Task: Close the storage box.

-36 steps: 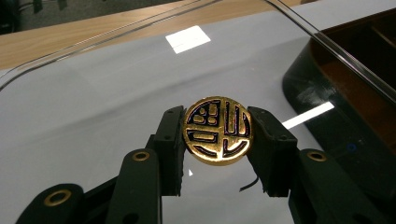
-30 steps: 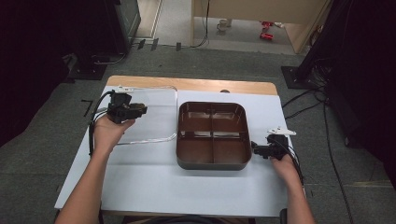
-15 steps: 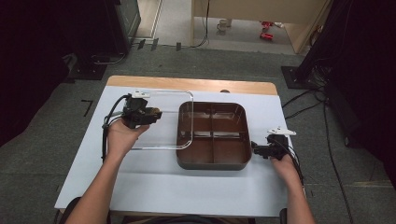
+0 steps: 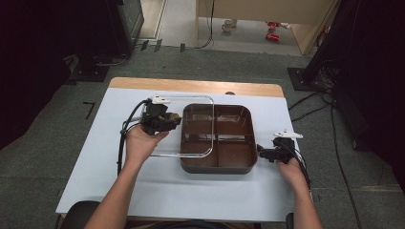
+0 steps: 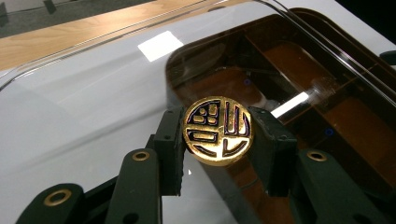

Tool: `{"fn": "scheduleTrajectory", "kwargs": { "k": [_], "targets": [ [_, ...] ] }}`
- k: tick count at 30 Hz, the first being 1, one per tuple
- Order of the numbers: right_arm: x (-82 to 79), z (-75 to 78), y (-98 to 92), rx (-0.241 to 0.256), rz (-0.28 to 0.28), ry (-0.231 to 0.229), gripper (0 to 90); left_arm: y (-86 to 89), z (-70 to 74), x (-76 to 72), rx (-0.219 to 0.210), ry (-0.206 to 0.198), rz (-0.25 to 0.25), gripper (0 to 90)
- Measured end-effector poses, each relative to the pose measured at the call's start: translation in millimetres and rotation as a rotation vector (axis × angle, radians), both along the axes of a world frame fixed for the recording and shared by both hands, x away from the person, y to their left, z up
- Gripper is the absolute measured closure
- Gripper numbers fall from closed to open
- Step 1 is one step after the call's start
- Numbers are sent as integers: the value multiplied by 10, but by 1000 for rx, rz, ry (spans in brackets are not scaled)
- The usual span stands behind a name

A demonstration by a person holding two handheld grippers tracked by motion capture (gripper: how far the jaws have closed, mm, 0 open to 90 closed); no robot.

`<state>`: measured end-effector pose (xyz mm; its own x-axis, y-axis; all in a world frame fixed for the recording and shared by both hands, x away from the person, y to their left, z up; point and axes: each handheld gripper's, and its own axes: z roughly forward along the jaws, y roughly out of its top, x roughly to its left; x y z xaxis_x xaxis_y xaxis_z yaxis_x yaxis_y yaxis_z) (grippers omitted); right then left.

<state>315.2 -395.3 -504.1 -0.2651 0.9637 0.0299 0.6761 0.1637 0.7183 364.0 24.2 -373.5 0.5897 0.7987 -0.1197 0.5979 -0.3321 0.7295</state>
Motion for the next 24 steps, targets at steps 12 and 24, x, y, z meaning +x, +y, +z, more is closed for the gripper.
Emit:
{"fn": "scheduleTrajectory", "kwargs": {
  "k": [12, 24],
  "targets": [
    [-1, 0, 0, -1, 0, -1, 86, -388, -43, -86, 2, 6, -51, 593],
    [-1, 1, 0, -1, 0, 1, 86, -746, -148, -103, 18, 4, -51, 593]
  ]
}}
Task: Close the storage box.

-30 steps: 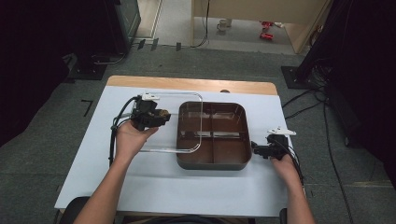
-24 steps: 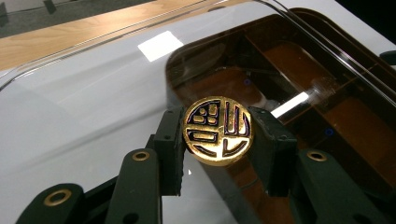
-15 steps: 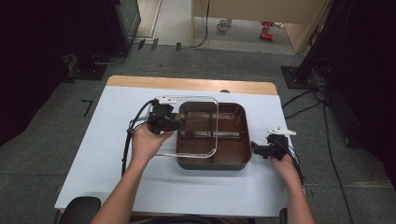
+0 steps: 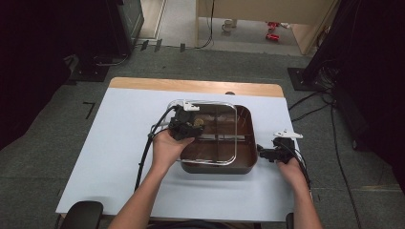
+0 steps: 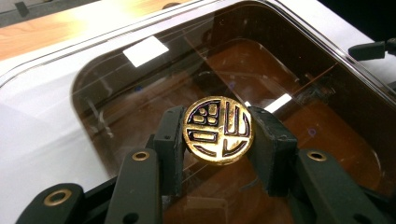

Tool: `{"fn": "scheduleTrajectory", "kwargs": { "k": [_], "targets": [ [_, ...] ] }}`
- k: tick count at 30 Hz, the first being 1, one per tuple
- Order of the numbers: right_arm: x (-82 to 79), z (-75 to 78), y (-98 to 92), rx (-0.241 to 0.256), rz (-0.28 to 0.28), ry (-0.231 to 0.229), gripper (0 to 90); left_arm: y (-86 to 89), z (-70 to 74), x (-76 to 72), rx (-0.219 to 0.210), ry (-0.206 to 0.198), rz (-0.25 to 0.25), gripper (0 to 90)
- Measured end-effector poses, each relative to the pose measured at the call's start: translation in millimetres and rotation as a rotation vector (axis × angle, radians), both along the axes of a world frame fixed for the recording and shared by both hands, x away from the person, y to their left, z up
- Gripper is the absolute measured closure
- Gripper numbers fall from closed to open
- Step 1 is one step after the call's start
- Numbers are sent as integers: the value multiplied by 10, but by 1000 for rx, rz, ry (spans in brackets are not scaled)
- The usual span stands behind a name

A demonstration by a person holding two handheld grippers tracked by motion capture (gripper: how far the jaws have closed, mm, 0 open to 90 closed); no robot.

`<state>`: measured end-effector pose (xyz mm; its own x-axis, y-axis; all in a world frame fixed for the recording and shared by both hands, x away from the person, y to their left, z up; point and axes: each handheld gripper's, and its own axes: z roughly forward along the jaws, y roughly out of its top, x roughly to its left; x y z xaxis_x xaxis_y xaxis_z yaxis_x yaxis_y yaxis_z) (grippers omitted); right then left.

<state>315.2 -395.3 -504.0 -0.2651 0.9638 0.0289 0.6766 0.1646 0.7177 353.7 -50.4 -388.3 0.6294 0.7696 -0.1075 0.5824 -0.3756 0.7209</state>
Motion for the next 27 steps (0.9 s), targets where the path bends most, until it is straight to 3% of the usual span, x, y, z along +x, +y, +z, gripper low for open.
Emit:
{"fn": "scheduleTrajectory", "kwargs": {
  "k": [16, 27],
  "targets": [
    [0, -1, -1, -1, -1, -1, 86, -388, -198, 48, 43, -1, 16, 593],
    [-1, 0, 1, 1, -2, 1, 86, -539, -256, 49, 67, -13, 39, 593]
  ]
}}
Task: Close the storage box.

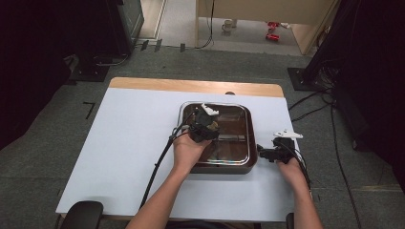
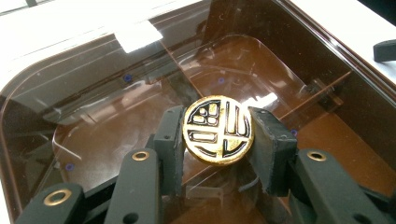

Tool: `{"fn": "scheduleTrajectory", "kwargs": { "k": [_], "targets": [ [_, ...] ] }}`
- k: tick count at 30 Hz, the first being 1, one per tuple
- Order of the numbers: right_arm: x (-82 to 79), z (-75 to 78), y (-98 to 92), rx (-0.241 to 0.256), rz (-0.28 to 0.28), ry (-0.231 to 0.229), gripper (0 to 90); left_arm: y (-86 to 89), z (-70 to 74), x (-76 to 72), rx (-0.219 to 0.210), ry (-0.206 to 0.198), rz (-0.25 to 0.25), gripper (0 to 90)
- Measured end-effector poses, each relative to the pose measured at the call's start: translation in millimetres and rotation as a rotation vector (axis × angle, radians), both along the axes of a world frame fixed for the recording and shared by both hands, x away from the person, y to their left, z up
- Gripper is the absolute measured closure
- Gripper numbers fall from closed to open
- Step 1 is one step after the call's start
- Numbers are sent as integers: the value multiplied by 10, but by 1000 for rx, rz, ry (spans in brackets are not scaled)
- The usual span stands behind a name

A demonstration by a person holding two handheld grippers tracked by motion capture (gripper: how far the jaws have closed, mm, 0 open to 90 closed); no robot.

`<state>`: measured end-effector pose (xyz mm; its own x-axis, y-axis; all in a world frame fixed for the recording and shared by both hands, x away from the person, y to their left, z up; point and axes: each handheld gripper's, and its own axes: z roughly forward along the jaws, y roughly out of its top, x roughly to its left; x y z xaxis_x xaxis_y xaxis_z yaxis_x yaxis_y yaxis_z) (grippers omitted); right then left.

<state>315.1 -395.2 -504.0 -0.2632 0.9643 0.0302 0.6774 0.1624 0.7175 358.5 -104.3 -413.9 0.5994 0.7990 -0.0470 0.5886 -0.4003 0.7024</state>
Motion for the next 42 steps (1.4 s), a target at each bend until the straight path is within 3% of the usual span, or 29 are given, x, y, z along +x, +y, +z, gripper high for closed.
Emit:
{"fn": "scheduleTrajectory", "kwargs": {
  "k": [17, 29, 38, 42],
  "targets": [
    [1, -1, 1, 1, 1, 0, 86, -229, -22, -60, 15, 0, 2, 593],
    [1, -1, -2, -2, 3, -2, 86, -197, -42, -85, 11, -12, -4, 589],
    [2, -1, -2, -1, 3, -1, 86, -152, -43, -94, 10, 14, -20, 583],
    [2, -1, 0, 0, 2, -2, 86, -127, -53, -97, -12, 10, -25, 581]
  ]
}}
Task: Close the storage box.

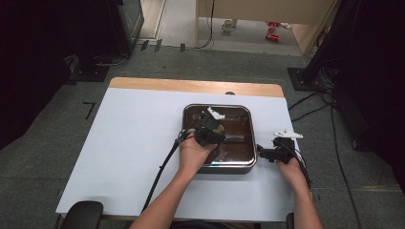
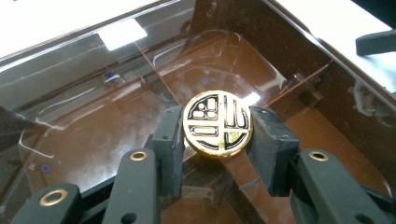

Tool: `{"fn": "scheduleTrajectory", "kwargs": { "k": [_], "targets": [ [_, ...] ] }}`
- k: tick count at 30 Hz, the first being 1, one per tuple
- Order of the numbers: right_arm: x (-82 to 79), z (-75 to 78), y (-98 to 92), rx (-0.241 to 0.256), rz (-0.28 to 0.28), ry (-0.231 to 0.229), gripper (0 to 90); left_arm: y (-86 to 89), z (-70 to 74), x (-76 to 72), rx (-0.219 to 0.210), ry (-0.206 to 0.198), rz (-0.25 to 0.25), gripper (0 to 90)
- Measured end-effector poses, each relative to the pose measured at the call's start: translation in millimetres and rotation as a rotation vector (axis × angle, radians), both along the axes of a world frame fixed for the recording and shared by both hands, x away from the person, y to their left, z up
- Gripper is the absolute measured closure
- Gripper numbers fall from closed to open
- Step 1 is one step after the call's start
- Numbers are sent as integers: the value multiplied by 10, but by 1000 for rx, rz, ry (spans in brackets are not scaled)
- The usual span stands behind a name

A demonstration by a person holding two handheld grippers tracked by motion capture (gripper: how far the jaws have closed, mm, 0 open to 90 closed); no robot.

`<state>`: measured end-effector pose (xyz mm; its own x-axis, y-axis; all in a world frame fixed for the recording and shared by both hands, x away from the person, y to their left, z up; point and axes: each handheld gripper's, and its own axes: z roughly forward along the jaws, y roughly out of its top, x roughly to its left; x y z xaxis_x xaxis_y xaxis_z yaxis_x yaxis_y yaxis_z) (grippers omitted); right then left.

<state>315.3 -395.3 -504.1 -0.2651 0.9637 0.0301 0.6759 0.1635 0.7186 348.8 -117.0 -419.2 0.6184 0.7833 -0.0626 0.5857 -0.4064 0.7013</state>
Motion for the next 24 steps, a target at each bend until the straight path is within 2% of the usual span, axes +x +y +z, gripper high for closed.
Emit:
{"fn": "scheduleTrajectory", "kwargs": {
  "k": [3, 4, 8, 10, 12, 16, 20, 23, 24],
  "targets": [
    [0, 0, -1, -1, 0, 0, 86, 1, 1, 2, -8, -8, 0, 580],
    [0, 0, -1, -2, 1, 0, 86, 7, 4, 15, -25, -6, -2, 582],
    [0, 0, -1, -1, 1, 0, 86, 11, 2, 18, -27, -8, -7, 581],
    [0, 0, -2, -1, 1, 0, 86, 21, 26, 9, -39, -26, -11, 550],
    [0, -1, -3, -3, 2, -1, 86, 25, 44, 11, -45, -26, -15, 525],
    [0, -1, -3, -3, 3, -1, 86, 50, 70, 19, -31, -11, -39, 488],
    [-1, 0, -2, -1, 1, 1, 86, 110, 125, 7, -36, -21, -63, 465],
    [-2, 1, -1, 0, 0, 2, 86, 157, 159, 17, -43, -14, -79, 451],
    [-1, 0, -1, 0, 1, 1, 86, 195, 183, 17, -48, -26, -97, 431]
  ]
}}
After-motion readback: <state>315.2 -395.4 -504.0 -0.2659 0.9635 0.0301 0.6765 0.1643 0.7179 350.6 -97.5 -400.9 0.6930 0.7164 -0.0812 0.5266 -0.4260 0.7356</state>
